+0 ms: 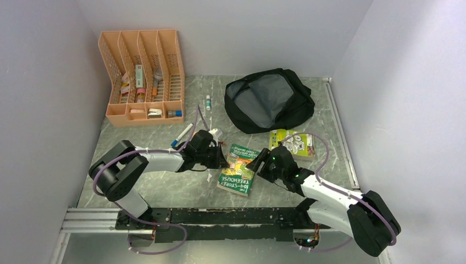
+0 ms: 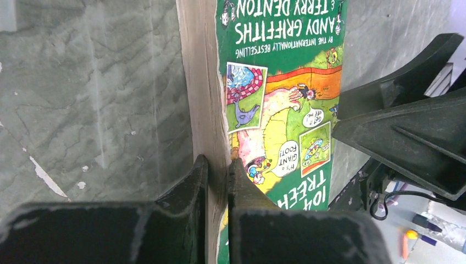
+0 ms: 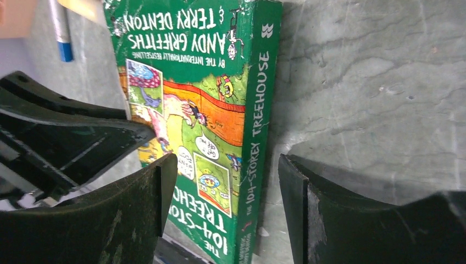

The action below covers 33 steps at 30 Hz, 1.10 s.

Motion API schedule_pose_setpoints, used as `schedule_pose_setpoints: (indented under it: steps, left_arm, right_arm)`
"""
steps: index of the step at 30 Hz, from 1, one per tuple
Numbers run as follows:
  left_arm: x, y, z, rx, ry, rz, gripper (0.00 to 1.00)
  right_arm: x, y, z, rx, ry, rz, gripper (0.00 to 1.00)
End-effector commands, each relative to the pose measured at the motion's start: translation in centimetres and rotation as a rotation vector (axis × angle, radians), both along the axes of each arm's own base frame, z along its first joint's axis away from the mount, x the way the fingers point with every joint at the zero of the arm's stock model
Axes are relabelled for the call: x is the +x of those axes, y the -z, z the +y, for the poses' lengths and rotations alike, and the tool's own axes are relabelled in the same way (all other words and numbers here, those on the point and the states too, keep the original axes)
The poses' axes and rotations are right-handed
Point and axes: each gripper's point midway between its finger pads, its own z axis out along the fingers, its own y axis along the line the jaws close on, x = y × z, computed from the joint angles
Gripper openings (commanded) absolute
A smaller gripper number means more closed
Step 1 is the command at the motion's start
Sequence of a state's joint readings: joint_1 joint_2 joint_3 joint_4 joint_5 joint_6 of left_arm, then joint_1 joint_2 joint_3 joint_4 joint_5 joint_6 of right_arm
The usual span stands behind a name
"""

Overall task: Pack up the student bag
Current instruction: Pick up the book from the center of the board.

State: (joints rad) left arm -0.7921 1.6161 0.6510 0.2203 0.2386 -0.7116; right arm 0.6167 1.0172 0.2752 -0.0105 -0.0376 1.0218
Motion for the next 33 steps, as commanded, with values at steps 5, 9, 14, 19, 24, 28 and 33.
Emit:
schedule_pose_setpoints:
  steps: [5, 9, 14, 19, 24, 28, 33]
  left_arm:
    - [-2.9, 6.7, 5.0, 0.205, -0.032, 0.146, 0.05]
    - [-3.1, 7.4, 5.4, 0.217, -0.035, 0.155, 0.05]
    - [-3.4, 8.1, 5.5, 0.225, -0.018, 0.163, 0.05]
    - [-3.5, 8.2, 5.2, 0.216, -0.001, 0.160, 0.05]
    - [-3.5, 7.9, 5.1, 0.206, 0.007, 0.156, 0.05]
    - [-3.0, 6.9, 5.0, 0.198, -0.014, 0.144, 0.13]
    - [-1.0, 4.0, 4.1, 0.170, -0.040, 0.087, 0.36]
  right_arm:
    - [-1.7, 2.6, 0.0, 0.144, 0.150, 0.141, 0.72]
    - [-1.7, 2.7, -0.2, 0.162, 0.174, 0.141, 0.72]
    - [-1.4, 1.4, 1.2, 0.265, 0.115, 0.065, 0.71]
    - [-0.7, -0.4, 2.9, 0.329, 0.027, -0.004, 0.69]
    - [-0.1, -1.0, 3.8, 0.325, -0.018, -0.033, 0.55]
    - [0.6, -1.4, 3.6, 0.264, -0.037, -0.071, 0.39]
    - [1.1, -2.7, 2.6, 0.193, -0.046, -0.144, 0.21]
